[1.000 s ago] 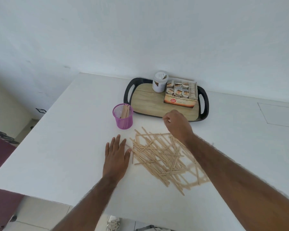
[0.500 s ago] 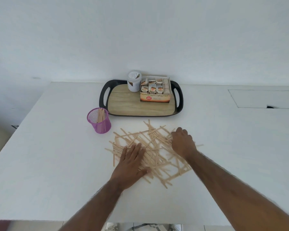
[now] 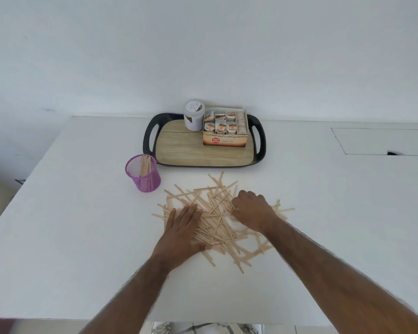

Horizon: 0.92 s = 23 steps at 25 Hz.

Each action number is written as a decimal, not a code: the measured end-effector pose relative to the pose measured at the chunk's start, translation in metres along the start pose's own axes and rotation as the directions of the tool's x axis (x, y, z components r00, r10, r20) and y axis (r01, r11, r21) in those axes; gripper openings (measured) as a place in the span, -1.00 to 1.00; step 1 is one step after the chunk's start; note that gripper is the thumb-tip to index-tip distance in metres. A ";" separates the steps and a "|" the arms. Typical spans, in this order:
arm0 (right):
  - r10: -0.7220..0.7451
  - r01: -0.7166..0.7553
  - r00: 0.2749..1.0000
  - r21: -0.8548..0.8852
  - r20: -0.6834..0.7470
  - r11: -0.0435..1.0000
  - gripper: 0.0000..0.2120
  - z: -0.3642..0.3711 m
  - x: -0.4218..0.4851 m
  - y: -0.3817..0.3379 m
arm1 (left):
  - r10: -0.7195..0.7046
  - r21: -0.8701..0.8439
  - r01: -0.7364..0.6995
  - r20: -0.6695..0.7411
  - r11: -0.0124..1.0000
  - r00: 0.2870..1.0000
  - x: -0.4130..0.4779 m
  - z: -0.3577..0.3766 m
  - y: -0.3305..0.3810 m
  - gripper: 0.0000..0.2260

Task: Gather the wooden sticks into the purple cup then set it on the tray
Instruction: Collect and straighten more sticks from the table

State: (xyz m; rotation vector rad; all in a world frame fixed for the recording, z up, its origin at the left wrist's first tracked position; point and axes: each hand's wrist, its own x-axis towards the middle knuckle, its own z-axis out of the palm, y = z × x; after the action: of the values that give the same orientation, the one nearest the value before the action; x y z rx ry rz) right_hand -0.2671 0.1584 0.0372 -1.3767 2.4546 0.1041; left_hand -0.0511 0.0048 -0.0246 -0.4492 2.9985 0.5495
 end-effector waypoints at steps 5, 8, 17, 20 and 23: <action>-0.018 0.017 0.999 -0.040 -0.039 0.999 -0.56 0.003 0.002 -0.014 | 0.014 0.018 -0.014 -0.020 1.000 1.000 0.013 -0.004 0.011 -0.18; -0.050 0.050 0.998 0.002 -0.034 0.999 -0.50 0.004 0.001 -0.029 | 0.019 0.013 -0.019 -0.035 1.000 0.999 0.018 -0.005 0.013 -0.20; -0.023 0.018 0.998 -0.088 -0.064 0.996 -0.38 0.015 -0.004 -0.054 | -0.018 -0.069 0.012 -0.090 0.998 0.996 0.009 -0.003 -0.011 -0.19; -0.010 0.004 0.996 -0.075 -0.089 0.997 -0.41 0.014 -0.005 -0.060 | -0.012 -0.066 0.005 -0.106 0.998 0.994 0.012 -0.004 -0.004 -0.24; 0.021 -0.027 0.997 -0.079 -0.081 0.996 -0.38 0.013 -0.006 -0.065 | -0.016 -0.072 0.009 -0.093 0.997 0.996 0.014 -0.004 -0.001 -0.24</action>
State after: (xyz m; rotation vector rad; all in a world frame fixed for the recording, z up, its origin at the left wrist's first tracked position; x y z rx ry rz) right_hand -0.2066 0.1318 0.0329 -1.4104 2.5590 0.1582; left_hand -0.0641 -0.0008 -0.0229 -0.5119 3.0706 0.6540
